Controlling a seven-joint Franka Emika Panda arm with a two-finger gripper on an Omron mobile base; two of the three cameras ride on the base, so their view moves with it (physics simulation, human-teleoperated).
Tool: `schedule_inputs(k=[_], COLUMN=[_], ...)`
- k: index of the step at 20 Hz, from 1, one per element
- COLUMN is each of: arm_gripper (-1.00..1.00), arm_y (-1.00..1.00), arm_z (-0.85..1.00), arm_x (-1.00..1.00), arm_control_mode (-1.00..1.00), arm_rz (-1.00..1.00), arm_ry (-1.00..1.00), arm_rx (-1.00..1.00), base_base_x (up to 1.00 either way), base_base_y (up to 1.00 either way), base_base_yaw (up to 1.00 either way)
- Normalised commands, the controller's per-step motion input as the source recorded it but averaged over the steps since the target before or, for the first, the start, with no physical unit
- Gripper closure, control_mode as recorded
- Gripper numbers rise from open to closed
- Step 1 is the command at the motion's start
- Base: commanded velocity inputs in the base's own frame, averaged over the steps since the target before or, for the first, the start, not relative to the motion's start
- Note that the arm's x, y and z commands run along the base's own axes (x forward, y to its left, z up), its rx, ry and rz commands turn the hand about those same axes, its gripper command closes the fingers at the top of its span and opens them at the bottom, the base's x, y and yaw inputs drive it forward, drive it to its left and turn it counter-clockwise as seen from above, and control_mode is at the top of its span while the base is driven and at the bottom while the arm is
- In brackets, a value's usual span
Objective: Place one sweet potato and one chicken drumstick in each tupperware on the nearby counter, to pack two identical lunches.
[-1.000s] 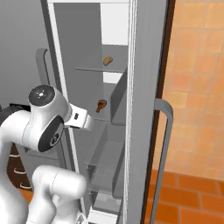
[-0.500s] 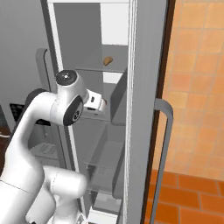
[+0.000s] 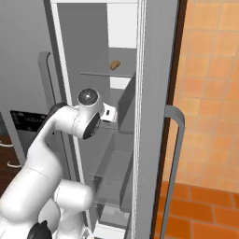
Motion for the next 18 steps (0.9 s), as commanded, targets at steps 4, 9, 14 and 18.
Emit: schedule_inputs(k=[4,9,14,18], arm_gripper=[-1.00,-1.00,-1.00,-1.00], arm_y=[0.09,0.19,0.01,-0.01], arm_z=[0.00,0.05,-0.08,-0.38], arm_x=[0.36,0.39,0.50,0.73], arm_control_mode=[-1.00,-1.00,-1.00,-1.00], arm_rz=[0.01,0.00,0.00,0.04], arm_ry=[-0.01,0.11,0.14,0.06], arm_rx=[0.03,-0.10,-0.08,0.00], base_base_x=[0.00,0.00,0.00,0.00], base_base_y=[0.00,0.00,0.00,0.00], base_base_yaw=[0.00,0.00,0.00,0.00])
